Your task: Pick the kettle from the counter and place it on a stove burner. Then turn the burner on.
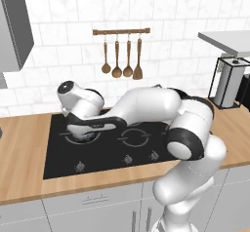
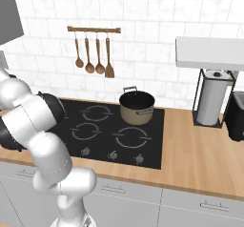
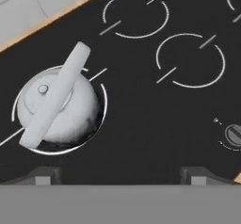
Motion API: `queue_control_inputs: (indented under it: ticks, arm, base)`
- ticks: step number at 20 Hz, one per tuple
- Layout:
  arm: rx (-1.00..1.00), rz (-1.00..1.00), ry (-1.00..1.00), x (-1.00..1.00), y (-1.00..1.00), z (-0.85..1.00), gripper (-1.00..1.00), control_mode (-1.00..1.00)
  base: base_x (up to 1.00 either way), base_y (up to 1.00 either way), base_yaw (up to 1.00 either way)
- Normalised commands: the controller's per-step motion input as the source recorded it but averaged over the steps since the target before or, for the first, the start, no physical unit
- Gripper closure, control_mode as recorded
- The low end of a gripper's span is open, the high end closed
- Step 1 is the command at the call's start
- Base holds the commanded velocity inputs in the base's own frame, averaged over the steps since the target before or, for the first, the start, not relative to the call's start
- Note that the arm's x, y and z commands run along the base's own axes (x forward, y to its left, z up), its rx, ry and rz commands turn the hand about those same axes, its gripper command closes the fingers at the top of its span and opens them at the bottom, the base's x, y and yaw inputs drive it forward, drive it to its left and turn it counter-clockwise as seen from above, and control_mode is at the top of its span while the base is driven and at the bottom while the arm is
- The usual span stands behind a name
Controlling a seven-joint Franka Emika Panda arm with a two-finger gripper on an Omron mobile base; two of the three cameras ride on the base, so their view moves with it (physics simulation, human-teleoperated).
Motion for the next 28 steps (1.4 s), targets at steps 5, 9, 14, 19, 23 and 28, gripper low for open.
queue_control_inputs:
  ticks: [5,9,14,19,23,28]
  arm:
    - [0.00,0.46,0.36,0.00,0.01,-0.28,-1.00,-1.00]
    - [0.00,0.43,0.43,-0.01,0.11,-0.22,-1.00,-1.00]
    - [-0.04,0.30,0.39,-0.21,0.37,-0.25,-1.00,-1.00]
    - [-0.07,0.07,0.10,-0.24,0.46,-0.52,-1.00,-1.00]
    - [-0.01,0.00,0.09,-0.27,0.39,-0.42,-1.00,-1.00]
    - [0.00,-0.12,0.08,-0.36,0.03,-0.09,-1.00,-1.00]
  base:
    - [0.00,0.00,0.00]
    - [0.00,0.00,0.00]
    - [0.00,0.00,0.00]
    - [0.00,0.00,0.00]
    - [0.00,0.00,0.00]
    - [0.00,0.00,0.00]
